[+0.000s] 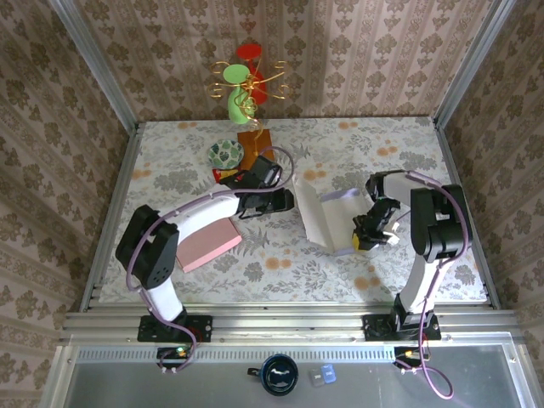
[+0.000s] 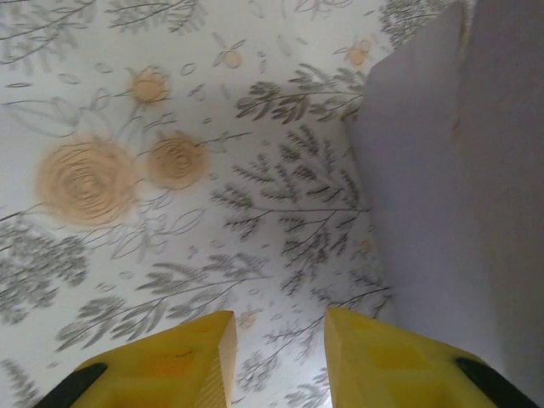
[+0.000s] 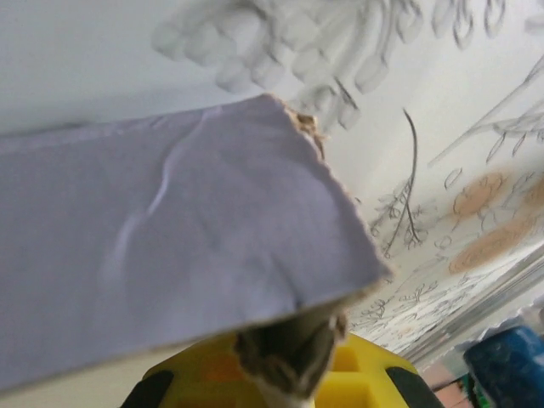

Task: Fold the paper box

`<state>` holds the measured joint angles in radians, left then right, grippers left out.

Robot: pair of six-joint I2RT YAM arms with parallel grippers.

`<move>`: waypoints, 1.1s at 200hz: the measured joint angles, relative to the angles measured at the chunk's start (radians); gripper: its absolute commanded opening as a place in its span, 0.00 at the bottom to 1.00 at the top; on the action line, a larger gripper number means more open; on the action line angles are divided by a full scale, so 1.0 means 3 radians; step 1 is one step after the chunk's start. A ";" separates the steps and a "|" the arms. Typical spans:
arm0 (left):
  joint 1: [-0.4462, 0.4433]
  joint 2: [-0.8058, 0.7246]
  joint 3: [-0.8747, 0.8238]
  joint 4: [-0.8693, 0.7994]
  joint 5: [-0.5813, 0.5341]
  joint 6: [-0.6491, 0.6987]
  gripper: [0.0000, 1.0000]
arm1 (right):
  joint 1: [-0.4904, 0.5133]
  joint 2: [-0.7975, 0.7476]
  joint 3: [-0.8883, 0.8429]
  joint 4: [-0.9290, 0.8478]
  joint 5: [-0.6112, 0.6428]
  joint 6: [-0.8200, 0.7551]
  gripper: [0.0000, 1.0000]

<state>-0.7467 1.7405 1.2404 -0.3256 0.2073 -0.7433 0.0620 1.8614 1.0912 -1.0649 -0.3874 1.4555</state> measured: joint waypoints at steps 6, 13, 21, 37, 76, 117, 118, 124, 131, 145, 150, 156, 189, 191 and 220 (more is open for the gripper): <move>0.0000 0.0018 -0.0013 0.0065 0.0025 -0.0038 0.33 | 0.0019 -0.0041 -0.0053 0.0047 -0.0034 0.0065 0.08; 0.0000 0.0037 -0.0022 0.0121 0.0048 -0.0075 0.33 | 0.0036 -0.0071 -0.0092 0.0090 -0.0060 0.0126 0.10; 0.0000 0.0058 -0.0029 0.0183 0.0076 -0.0109 0.33 | 0.0055 -0.0093 -0.0123 0.0140 -0.0086 0.0191 0.13; 0.0001 0.0106 -0.0031 0.0290 0.0121 -0.0172 0.32 | 0.0094 -0.0100 -0.0154 0.0221 -0.0100 0.0303 0.19; 0.0000 0.0209 -0.0020 0.0402 0.0195 -0.0247 0.32 | 0.0173 -0.0253 -0.0284 0.0477 -0.0095 0.0481 0.36; 0.0000 0.0224 0.0081 0.0404 0.0198 -0.0254 0.32 | 0.0189 -0.0593 -0.0257 0.0547 0.0011 0.0464 0.58; 0.0000 0.0224 0.0086 0.0404 0.0198 -0.0254 0.32 | 0.0189 -0.0604 -0.0252 0.0546 0.0018 0.0455 0.58; 0.0000 0.0224 0.0104 0.0407 0.0197 -0.0254 0.32 | 0.0189 -0.0659 -0.0224 0.0532 0.0046 0.0437 0.59; 0.0000 0.0224 0.0127 0.0406 0.0198 -0.0254 0.32 | 0.0189 -0.0738 -0.0183 0.0507 0.0070 0.0399 0.59; 0.0000 0.0224 0.0165 0.0406 0.0197 -0.0254 0.32 | 0.0189 -0.0879 -0.0094 0.0472 0.0136 0.0322 0.59; 0.0000 0.0224 0.0179 0.0403 0.0197 -0.0254 0.32 | 0.0191 -0.0936 -0.0055 0.0463 0.0160 0.0282 0.59; 0.0000 0.0225 0.0197 0.0401 0.0197 -0.0254 0.32 | 0.0196 -0.0992 -0.0013 0.0460 0.0195 0.0225 0.58; 0.0000 0.0237 0.0310 0.0393 0.0209 -0.0254 0.32 | 0.0249 -0.1301 0.0389 0.0511 0.0385 -0.0482 0.53; 0.0000 0.0237 0.0315 0.0393 0.0209 -0.0254 0.32 | 0.0261 -0.1320 0.0418 0.0520 0.0385 -0.0563 0.53; 0.0000 0.0290 0.0412 0.0390 0.0245 -0.0254 0.32 | 0.0529 -0.1564 0.0701 0.0825 0.0370 -0.1385 0.56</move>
<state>-0.7467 1.8275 1.3640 -0.2085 0.2810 -0.8196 0.2207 1.3922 1.3014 -0.8173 -0.2764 1.0401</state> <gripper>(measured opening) 0.318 0.562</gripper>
